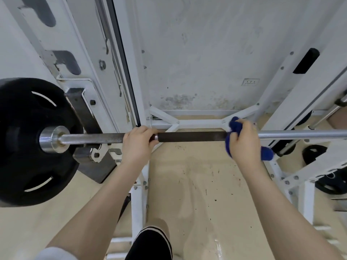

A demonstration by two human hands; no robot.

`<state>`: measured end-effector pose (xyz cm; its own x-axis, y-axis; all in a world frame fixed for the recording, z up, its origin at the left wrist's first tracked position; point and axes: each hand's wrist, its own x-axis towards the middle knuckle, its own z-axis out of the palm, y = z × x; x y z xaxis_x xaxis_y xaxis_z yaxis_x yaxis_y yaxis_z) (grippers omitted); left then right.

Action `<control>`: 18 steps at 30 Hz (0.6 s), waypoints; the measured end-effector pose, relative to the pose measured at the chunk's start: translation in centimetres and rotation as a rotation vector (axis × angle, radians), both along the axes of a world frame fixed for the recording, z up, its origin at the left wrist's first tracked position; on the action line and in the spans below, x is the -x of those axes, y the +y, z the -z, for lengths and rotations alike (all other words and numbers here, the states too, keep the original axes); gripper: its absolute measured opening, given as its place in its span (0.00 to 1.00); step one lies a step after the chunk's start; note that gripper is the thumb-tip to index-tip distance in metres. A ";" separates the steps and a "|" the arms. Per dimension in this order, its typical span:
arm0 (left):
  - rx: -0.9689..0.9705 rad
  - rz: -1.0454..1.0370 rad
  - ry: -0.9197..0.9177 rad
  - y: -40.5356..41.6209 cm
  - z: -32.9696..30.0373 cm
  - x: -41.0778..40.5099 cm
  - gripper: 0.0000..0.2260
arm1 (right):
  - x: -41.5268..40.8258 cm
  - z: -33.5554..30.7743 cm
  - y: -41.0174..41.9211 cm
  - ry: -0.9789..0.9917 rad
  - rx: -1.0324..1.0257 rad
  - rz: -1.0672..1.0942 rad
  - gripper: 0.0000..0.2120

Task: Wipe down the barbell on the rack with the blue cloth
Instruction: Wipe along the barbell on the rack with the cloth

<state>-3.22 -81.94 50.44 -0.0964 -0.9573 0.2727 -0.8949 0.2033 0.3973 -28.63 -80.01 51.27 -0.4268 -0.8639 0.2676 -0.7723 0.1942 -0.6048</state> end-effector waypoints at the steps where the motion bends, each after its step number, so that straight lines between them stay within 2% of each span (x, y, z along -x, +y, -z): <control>1: -0.011 0.009 0.013 0.0 -0.1 -0.1 0.11 | -1.8 -0.6 0.6 -0.160 0.029 -0.058 0.14; 5: -0.126 0.020 0.048 -0.2 -1.2 -0.9 0.17 | -9.9 0.9 3.1 -0.632 0.003 -0.245 0.12; 8: -0.228 0.052 0.090 -0.2 -2.0 -2.1 0.19 | -13.0 2.8 2.8 -0.935 -0.042 -0.073 0.12; 10: -0.234 0.094 0.057 -0.4 -2.4 -2.3 0.19 | -13.8 3.9 1.9 -1.121 -0.041 0.014 0.12; 12: -0.239 0.125 -0.019 -1.1 -2.7 -2.3 0.18 | -14.7 4.8 1.6 -1.313 -0.050 0.079 0.11; 15: -0.311 0.188 -0.160 -2.4 -3.0 -2.2 0.17 | -15.8 6.5 0.8 -1.845 -0.230 0.289 0.06; 17: -0.312 0.200 -0.274 -2.8 -3.2 -2.2 0.17 | -16.8 6.7 -0.7 -2.096 -0.306 0.381 0.08; 18: -0.309 0.192 -0.325 -2.9 -3.4 -2.2 0.17 | -17.5 6.4 -1.6 -2.170 -0.275 0.346 0.11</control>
<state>-1.03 -84.86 53.81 -0.3121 -0.9452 -0.0954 -0.9406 0.2933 0.1709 -11.15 -81.65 44.90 0.0880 -0.6337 -0.7686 0.9238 0.3405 -0.1750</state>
